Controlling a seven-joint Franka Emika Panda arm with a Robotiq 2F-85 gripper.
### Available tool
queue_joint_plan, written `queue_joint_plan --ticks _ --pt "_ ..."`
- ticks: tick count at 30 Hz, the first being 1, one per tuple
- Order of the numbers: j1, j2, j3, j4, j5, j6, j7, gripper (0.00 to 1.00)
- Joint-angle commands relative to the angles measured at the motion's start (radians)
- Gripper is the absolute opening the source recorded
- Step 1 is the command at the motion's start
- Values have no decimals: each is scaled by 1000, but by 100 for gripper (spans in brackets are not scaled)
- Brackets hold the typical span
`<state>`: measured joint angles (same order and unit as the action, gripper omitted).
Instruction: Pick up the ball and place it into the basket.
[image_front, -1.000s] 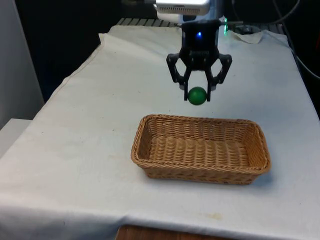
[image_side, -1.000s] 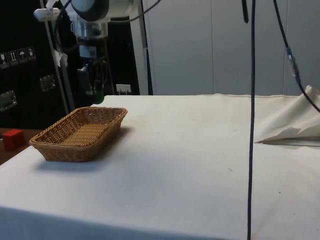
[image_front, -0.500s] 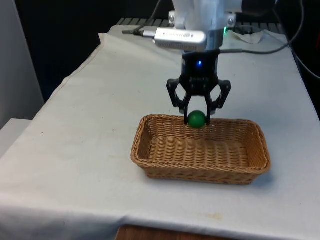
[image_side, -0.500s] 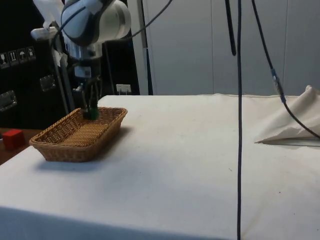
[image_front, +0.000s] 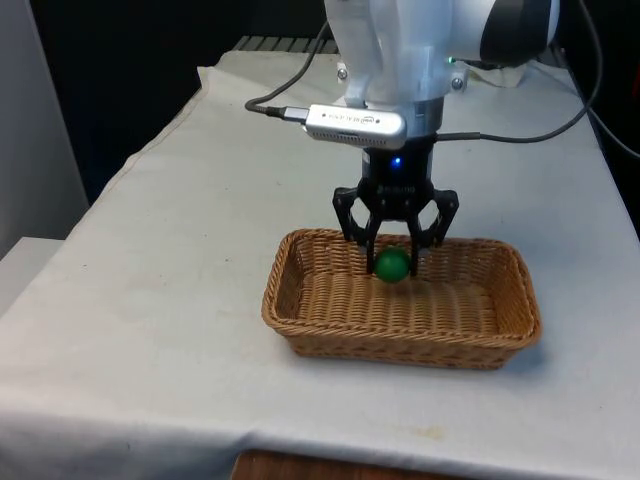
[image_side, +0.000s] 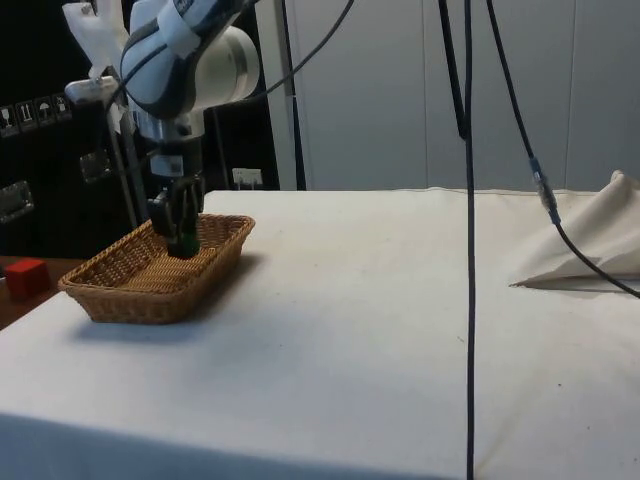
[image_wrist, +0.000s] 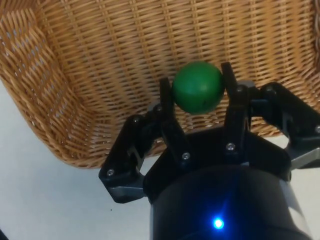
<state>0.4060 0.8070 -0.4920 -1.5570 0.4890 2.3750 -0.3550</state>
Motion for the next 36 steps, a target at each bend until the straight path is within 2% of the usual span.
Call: queue_joint_plan --ticks 1,3,5,6,7,10,11,14,15,16,17,22,25,26,27,33,34,35,36 --pt "-4 5 5 7 4 2 -5 2" --pt "-4 7 4 9 3 1 -4 3" --pt "-4 8 3 11 3 1 -5 19" --pt "1 5 0 4 0 1 -1 27" --pt "-4 9 3 11 3 1 -5 27" --pt "-3 10 3 12 3 1 -5 53" --pt "-3 10 3 13 3 1 -5 71" --pt "-3 11 2 13 3 1 -5 97" --pt "-3 11 2 13 3 1 -5 100" --pt "0 7 -1 8 0 1 -2 100" --pt "-3 11 2 14 3 1 -5 100" --pt "-2 8 1 10 2 1 -4 100" --pt "9 -14 -5 -8 -1 3 -2 100" --pt "2 2 -2 8 0 0 -2 100" --pt "11 -20 -7 -14 -2 4 -2 100" --pt "27 -83 -11 -70 -17 11 1 100" --pt "28 -93 -12 -79 -20 12 1 100" --pt "18 -80 -4 -62 -16 1 -2 100" --pt "30 -104 -11 -88 -24 13 2 100"
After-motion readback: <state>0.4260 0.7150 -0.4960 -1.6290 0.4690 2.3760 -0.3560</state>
